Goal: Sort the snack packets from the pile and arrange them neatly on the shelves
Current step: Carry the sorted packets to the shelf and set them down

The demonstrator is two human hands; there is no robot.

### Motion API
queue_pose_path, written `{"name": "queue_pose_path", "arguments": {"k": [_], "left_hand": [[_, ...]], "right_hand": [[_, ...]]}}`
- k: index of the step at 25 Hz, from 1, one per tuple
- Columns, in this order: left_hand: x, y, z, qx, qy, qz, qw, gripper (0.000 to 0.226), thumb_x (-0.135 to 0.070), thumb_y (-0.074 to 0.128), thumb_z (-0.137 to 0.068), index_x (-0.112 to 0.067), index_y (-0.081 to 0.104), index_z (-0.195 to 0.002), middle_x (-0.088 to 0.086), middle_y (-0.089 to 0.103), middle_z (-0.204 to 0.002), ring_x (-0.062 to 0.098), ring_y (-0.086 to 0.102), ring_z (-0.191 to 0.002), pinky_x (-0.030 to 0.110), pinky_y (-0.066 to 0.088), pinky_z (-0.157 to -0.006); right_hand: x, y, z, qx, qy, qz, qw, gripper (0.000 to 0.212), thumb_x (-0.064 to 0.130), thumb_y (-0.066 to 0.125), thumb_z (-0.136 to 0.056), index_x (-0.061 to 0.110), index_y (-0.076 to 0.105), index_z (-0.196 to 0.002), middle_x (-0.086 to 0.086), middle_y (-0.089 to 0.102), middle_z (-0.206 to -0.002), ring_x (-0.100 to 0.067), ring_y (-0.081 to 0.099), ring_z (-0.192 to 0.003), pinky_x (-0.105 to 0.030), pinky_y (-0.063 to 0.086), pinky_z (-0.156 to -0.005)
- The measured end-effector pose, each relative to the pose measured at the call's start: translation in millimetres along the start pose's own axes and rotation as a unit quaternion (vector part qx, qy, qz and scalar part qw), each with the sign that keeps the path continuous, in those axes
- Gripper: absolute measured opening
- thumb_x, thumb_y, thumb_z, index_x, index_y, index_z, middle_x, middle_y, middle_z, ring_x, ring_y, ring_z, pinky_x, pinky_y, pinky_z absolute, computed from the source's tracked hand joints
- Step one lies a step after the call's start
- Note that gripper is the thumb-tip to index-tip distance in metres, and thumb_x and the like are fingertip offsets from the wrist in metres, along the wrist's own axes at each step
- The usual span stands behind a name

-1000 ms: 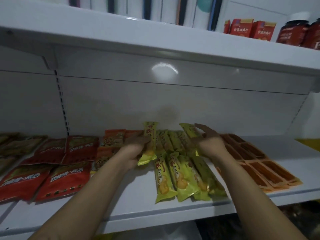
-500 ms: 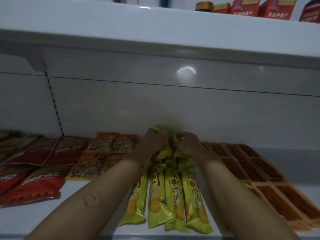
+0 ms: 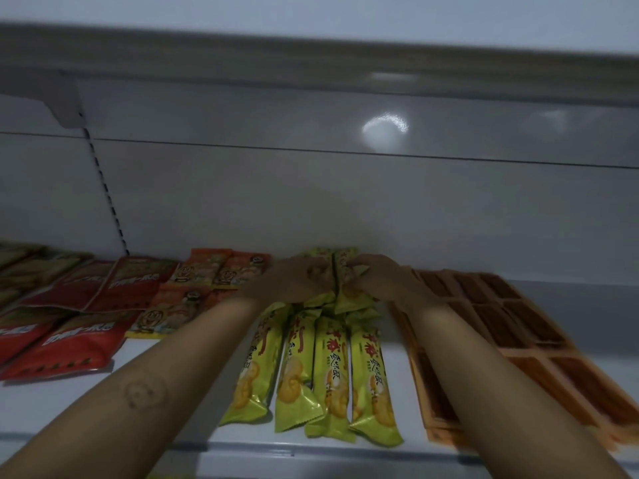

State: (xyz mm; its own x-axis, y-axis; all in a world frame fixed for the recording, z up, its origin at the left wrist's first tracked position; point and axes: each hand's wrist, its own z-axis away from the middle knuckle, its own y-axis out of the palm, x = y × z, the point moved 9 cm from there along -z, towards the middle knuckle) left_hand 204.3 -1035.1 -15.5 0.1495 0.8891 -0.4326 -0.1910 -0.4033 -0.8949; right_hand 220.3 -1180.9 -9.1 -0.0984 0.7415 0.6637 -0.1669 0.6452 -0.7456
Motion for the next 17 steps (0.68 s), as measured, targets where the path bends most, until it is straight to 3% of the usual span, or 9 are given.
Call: {"name": "queue_pose_path", "arguments": {"k": [3, 5, 8, 11, 13, 17], "left_hand": [[-11, -6, 15, -0.023, 0.028, -0.05, 0.998, 0.064, -0.056, 0.043, -0.098, -0.03, 0.027, -0.154, 0.006, 0.029, -0.159, 0.03, 0.029, -0.144, 0.044, 0.028, -0.116], [-15, -17, 42, -0.063, 0.047, -0.037, 0.996, 0.065, -0.062, 0.044, -0.093, -0.037, 0.029, -0.151, 0.001, 0.032, -0.157, 0.028, 0.03, -0.143, 0.048, 0.03, -0.114], [-21, -7, 106, -0.039, 0.108, -0.054, 0.992, 0.065, -0.069, 0.051, -0.086, -0.044, 0.037, -0.145, -0.009, 0.043, -0.149, 0.016, 0.04, -0.136, 0.037, 0.037, -0.11], [-15, 27, 161, 0.025, 0.087, -0.124, 0.988, 0.082, -0.083, 0.046, -0.075, -0.061, 0.01, -0.145, -0.015, 0.02, -0.155, 0.012, 0.017, -0.143, 0.04, 0.023, -0.117], [-15, 40, 176, 0.016, 0.085, -0.138, 0.987, 0.088, -0.085, 0.047, -0.072, -0.063, 0.001, -0.144, -0.015, 0.01, -0.158, 0.009, 0.006, -0.144, 0.037, 0.019, -0.118], [-9, 46, 177, -0.056, 0.105, -0.118, 0.986, 0.077, -0.077, 0.051, -0.08, -0.051, 0.023, -0.147, -0.016, 0.017, -0.157, 0.006, 0.011, -0.143, 0.028, 0.017, -0.114]], "right_hand": [[13, -7, 21, -0.007, -0.034, 0.075, 0.997, 0.061, 0.027, 0.068, -0.09, 0.019, 0.044, -0.145, -0.009, 0.043, -0.148, -0.025, 0.046, -0.131, -0.027, 0.039, -0.098], [28, -19, 51, -0.021, -0.064, 0.099, 0.993, 0.062, 0.037, 0.067, -0.09, 0.023, 0.042, -0.145, -0.002, 0.046, -0.146, -0.023, 0.046, -0.131, -0.03, 0.039, -0.101], [37, -7, 111, 0.059, -0.112, 0.149, 0.981, 0.062, 0.051, 0.071, -0.081, 0.034, 0.051, -0.137, 0.013, 0.054, -0.134, -0.013, 0.053, -0.121, -0.031, 0.045, -0.101], [28, 19, 154, 0.12, -0.12, 0.198, 0.965, 0.088, 0.066, 0.074, -0.066, 0.045, 0.038, -0.143, 0.013, 0.047, -0.142, -0.01, 0.047, -0.127, -0.034, 0.042, -0.104], [22, 32, 165, 0.119, -0.121, 0.235, 0.957, 0.098, 0.07, 0.074, -0.063, 0.049, 0.029, -0.146, 0.012, 0.04, -0.145, -0.011, 0.043, -0.129, -0.032, 0.041, -0.104], [16, 45, 171, 0.076, -0.118, 0.246, 0.959, 0.09, 0.062, 0.072, -0.071, 0.043, 0.03, -0.148, 0.005, 0.019, -0.16, -0.015, 0.025, -0.144, -0.031, 0.031, -0.111]]}}
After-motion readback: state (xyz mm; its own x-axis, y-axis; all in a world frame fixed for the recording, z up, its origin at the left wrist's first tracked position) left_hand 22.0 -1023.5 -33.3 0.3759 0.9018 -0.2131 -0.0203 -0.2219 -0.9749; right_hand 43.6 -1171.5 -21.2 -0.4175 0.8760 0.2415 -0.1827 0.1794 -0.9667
